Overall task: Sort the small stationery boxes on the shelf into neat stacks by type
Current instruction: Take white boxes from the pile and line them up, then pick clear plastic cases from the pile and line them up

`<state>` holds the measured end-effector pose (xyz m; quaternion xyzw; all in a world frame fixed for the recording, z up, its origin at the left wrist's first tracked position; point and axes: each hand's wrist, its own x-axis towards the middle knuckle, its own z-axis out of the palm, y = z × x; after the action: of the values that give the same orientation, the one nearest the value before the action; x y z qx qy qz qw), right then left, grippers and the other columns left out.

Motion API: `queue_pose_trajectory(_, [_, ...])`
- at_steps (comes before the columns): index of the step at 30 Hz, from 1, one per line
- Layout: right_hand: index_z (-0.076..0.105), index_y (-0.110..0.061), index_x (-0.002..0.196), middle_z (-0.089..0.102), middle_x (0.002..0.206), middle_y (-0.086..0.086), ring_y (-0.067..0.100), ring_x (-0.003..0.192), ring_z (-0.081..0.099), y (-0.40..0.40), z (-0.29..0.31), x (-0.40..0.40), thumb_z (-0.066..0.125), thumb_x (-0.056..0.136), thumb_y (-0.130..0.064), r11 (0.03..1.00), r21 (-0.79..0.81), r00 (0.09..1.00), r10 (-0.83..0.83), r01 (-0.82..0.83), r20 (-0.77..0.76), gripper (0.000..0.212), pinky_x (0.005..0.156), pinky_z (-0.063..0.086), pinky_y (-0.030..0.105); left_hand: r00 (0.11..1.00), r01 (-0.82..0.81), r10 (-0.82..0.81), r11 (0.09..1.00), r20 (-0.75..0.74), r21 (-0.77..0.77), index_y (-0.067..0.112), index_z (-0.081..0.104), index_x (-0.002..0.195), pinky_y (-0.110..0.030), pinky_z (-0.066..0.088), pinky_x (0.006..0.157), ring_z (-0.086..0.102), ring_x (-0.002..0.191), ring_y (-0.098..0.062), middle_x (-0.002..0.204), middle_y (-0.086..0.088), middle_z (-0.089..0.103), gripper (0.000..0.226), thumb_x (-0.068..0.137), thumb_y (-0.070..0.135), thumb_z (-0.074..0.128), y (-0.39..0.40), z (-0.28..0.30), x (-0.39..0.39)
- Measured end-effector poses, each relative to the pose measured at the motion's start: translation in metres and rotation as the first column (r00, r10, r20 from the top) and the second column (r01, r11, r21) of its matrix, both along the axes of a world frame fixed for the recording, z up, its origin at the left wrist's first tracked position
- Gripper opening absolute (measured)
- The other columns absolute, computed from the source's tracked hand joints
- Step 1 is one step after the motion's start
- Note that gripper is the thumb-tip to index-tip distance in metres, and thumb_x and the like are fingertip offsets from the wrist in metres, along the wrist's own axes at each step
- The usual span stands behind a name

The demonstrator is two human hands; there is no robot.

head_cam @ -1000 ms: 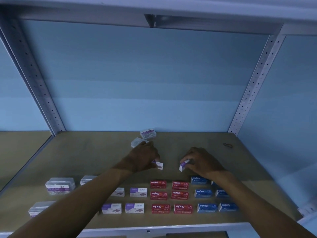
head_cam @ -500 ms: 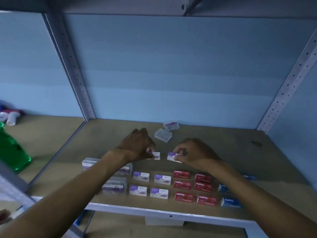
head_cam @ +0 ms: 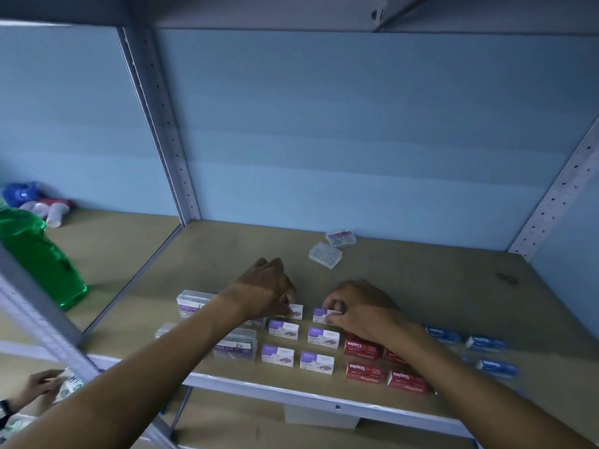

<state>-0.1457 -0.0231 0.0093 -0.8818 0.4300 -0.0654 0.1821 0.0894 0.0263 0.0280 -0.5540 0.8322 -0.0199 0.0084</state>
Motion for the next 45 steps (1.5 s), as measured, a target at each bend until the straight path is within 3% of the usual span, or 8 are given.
queue_pose_trajectory(7, [0.071,-0.043,0.1,0.066,0.086,-0.026,-0.008,0.077,0.059,-0.005,0.003,-0.007,0.066,0.08,-0.061,0.998,0.034,0.995,-0.058,0.055,0.079,0.027,0.064,0.044,0.02,0.996,-0.032,0.031,0.999,-0.08,-0.001,0.033,0.07,0.101,-0.024,0.032,0.087,0.048,0.11,-0.009,0.104,0.016,0.071,0.026,0.087,0.052,0.06,-0.003,0.001,0.003])
queue_pose_trajectory(11, [0.071,-0.034,0.109,0.07,0.107,-0.014,0.007,0.095,0.066,-0.033,0.008,-0.013,0.06,0.09,-0.04,0.994,-0.056,0.986,-0.082,0.091,0.146,0.023,0.079,0.054,0.034,0.982,-0.076,0.077,0.997,-0.174,0.011,0.031,0.071,0.105,-0.028,0.045,0.092,0.058,0.107,-0.012,0.106,0.013,0.072,0.024,0.088,0.043,0.06,-0.018,0.01,-0.001])
queue_pose_trajectory(17, [0.039,-0.026,0.152,0.043,0.154,0.006,0.035,0.134,0.045,-0.092,0.015,-0.011,0.063,0.085,-0.007,0.981,-0.112,0.972,-0.172,0.155,-0.161,0.074,0.105,0.045,0.042,0.979,-0.143,0.142,0.99,-0.148,0.001,0.026,0.051,0.139,-0.041,0.044,0.106,0.048,0.13,-0.021,0.143,0.003,0.053,0.045,0.095,0.033,0.055,-0.054,-0.001,-0.013])
queue_pose_trajectory(23, [0.011,-0.026,0.161,0.015,0.168,0.004,0.043,0.144,0.031,-0.117,0.017,-0.003,0.084,0.078,-0.019,0.99,-0.083,0.911,-0.14,0.116,-0.388,0.11,0.11,0.04,0.05,0.982,-0.18,0.184,0.981,-0.052,0.078,0.026,0.028,0.153,-0.048,0.033,0.114,0.029,0.144,-0.026,0.16,0.004,0.029,0.064,0.096,0.043,0.051,-0.082,-0.012,-0.025])
queue_pose_trajectory(27, [-0.001,-0.031,0.162,-0.003,0.17,0.002,0.041,0.152,0.017,-0.131,0.02,0.001,0.086,0.078,-0.027,0.995,-0.056,0.873,-0.099,0.082,-0.478,0.121,0.118,0.029,0.05,0.979,-0.202,0.205,0.973,-0.008,0.113,0.028,0.026,0.153,-0.05,0.028,0.116,0.024,0.146,-0.027,0.161,0.005,0.025,0.074,0.091,0.058,0.052,-0.089,-0.016,-0.025])
queue_pose_trajectory(31, [0.003,-0.026,0.162,-0.001,0.171,0.002,0.035,0.154,0.011,-0.14,0.022,0.007,0.086,0.079,-0.027,1.0,-0.023,0.844,-0.028,0.018,-0.535,0.117,0.122,0.022,0.045,0.973,-0.211,0.22,0.97,-0.071,0.121,0.027,0.031,0.151,-0.049,0.026,0.117,0.027,0.145,-0.025,0.159,0.004,0.03,0.078,0.086,0.063,0.057,-0.09,-0.017,-0.026])
queue_pose_trajectory(38, [0.034,-0.023,0.153,0.039,0.153,0.004,0.032,0.138,0.04,-0.137,0.021,0.011,0.092,0.068,-0.026,0.99,-0.137,0.877,-0.036,-0.034,-0.479,0.102,0.107,0.041,0.04,0.975,-0.206,0.21,0.977,-0.079,0.055,0.025,0.046,0.142,-0.043,0.033,0.112,0.039,0.137,-0.024,0.15,0.001,0.043,0.073,0.084,0.066,0.057,-0.085,-0.017,-0.023])
queue_pose_trajectory(45, [0.052,-0.025,0.117,0.048,0.133,0.0,0.026,0.12,0.047,-0.135,0.013,-0.006,0.091,0.066,-0.026,0.993,-0.119,0.954,-0.019,-0.017,-0.3,0.064,0.09,0.044,0.036,0.971,-0.18,0.169,0.982,-0.172,-0.052,0.029,0.067,0.114,-0.035,0.043,0.103,0.055,0.117,-0.017,0.124,0.004,0.064,0.026,0.092,0.041,0.06,-0.075,-0.017,-0.011])
